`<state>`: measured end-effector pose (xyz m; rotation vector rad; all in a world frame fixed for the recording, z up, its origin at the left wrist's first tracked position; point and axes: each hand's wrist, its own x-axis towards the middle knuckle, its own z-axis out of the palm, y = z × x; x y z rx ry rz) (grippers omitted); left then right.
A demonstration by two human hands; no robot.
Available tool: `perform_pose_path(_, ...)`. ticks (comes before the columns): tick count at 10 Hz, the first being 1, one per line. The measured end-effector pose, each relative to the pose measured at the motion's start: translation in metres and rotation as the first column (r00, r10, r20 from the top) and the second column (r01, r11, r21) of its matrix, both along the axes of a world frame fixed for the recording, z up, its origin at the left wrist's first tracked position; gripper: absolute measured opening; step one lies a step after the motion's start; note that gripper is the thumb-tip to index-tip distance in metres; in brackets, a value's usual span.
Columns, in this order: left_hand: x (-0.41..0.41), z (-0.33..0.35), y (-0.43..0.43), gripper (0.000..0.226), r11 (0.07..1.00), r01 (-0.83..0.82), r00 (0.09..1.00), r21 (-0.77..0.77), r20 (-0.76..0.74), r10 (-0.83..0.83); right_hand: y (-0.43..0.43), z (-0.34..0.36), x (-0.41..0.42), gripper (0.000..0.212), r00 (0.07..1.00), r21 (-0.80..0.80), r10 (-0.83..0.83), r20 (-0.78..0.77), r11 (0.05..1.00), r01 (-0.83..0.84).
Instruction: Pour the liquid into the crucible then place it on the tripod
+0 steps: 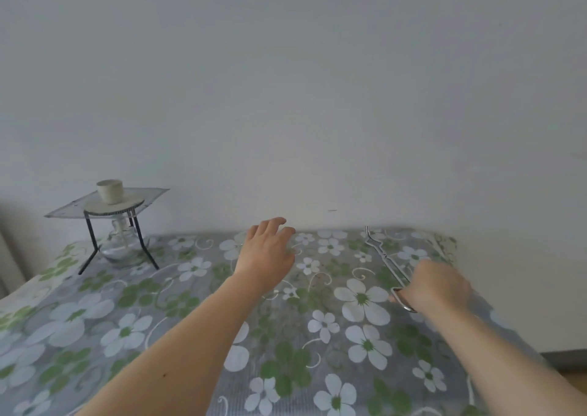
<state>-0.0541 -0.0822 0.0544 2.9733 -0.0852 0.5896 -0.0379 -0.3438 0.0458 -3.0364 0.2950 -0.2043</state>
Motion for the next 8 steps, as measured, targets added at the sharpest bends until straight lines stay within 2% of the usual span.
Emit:
perform_pose_path(1, 0.001, -0.004, 0.007, 0.048, 1.0, -0.013, 1.0, -0.002, -0.011, 0.013, 0.005, -0.003, 0.008, 0.043, 1.0, -0.034, 0.013, 0.019, 0.999, -0.012)
perform_pose_path(3, 0.001, -0.008, 0.021, 0.046, 0.999, -0.037, 0.999, -0.024, 0.005, 0.037, 0.013, -0.01, 0.016, 0.033, 0.996, -0.005, 0.05, -0.07, 0.999, -0.05)
perform_pose_path(4, -0.002, -0.011, 0.027, 0.046, 0.998, -0.048, 0.999, -0.036, 0.007, 0.048, 0.014, -0.013, 0.016, 0.04, 0.993, 0.026, 0.064, -0.099, 0.998, -0.062)
perform_pose_path(7, -0.008, -0.019, 0.046, 0.045, 0.994, -0.064, 0.998, -0.094, 0.021, 0.066, 0.018, -0.011, 0.012, 0.039, 0.992, 0.034, 0.046, -0.121, 0.999, -0.042)
perform_pose_path(8, -0.01, -0.018, 0.051, 0.044, 0.993, -0.082, 0.996, -0.085, 0.021, 0.084, 0.024, -0.002, 0.012, 0.032, 0.998, 0.085, 0.062, -0.03, 0.995, -0.06)
